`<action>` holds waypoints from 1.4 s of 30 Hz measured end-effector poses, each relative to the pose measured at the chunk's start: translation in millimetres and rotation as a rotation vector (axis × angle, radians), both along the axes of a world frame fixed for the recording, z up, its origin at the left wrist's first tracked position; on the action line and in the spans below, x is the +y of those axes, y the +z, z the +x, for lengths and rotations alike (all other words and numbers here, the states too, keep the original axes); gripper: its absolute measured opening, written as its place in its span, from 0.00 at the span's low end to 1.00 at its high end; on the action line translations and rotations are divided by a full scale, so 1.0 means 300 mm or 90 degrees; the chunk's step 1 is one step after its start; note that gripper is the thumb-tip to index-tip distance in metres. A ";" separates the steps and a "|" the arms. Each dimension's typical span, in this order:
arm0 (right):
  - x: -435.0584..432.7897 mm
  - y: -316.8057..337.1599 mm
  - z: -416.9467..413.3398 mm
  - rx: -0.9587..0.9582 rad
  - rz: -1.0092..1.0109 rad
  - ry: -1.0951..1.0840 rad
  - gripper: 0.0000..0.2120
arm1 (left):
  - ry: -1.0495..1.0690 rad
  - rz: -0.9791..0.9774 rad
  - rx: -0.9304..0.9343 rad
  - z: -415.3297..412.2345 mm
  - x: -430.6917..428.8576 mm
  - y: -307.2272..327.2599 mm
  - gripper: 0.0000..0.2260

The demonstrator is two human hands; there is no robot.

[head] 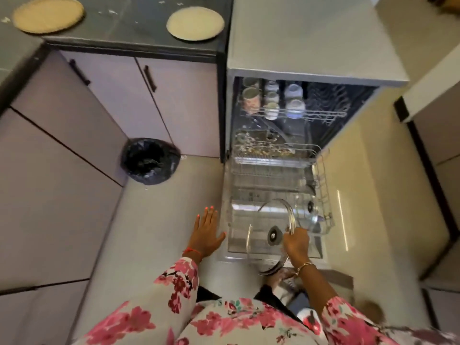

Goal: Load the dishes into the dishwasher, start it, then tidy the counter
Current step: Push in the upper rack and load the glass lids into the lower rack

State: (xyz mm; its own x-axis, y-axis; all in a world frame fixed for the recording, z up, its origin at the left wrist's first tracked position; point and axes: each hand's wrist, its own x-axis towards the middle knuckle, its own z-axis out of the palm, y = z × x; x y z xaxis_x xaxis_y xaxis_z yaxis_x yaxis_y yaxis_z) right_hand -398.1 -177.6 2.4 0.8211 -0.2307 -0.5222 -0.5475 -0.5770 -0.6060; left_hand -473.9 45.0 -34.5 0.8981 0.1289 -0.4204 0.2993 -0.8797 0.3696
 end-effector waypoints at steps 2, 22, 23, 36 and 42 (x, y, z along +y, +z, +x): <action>-0.127 0.008 0.032 -0.002 -0.001 0.031 0.06 | -0.009 -0.015 0.003 0.058 -0.148 -0.003 0.46; -0.513 -0.053 0.493 -0.003 -0.097 0.152 0.15 | -0.089 0.012 0.114 0.449 -0.579 -0.152 0.27; -0.501 -0.071 0.528 -0.003 -0.110 0.163 0.14 | -0.096 0.009 0.116 0.463 -0.582 -0.177 0.26; -0.332 -0.474 0.854 -0.069 -0.237 0.293 0.12 | -0.161 -0.034 0.187 0.617 -0.607 -0.717 0.23; -0.309 -0.660 0.899 -0.042 -0.261 0.351 0.14 | -0.206 -0.035 0.212 0.636 -0.626 -0.875 0.22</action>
State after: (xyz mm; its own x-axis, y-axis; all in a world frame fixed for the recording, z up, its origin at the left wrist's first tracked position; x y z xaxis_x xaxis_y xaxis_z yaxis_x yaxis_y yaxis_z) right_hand -128.4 -270.4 -195.6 0.9021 0.0611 -0.4273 -0.0783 -0.9503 -0.3013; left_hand -283.1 -142.7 -296.9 0.7032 -0.1657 -0.6914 0.1232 -0.9294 0.3480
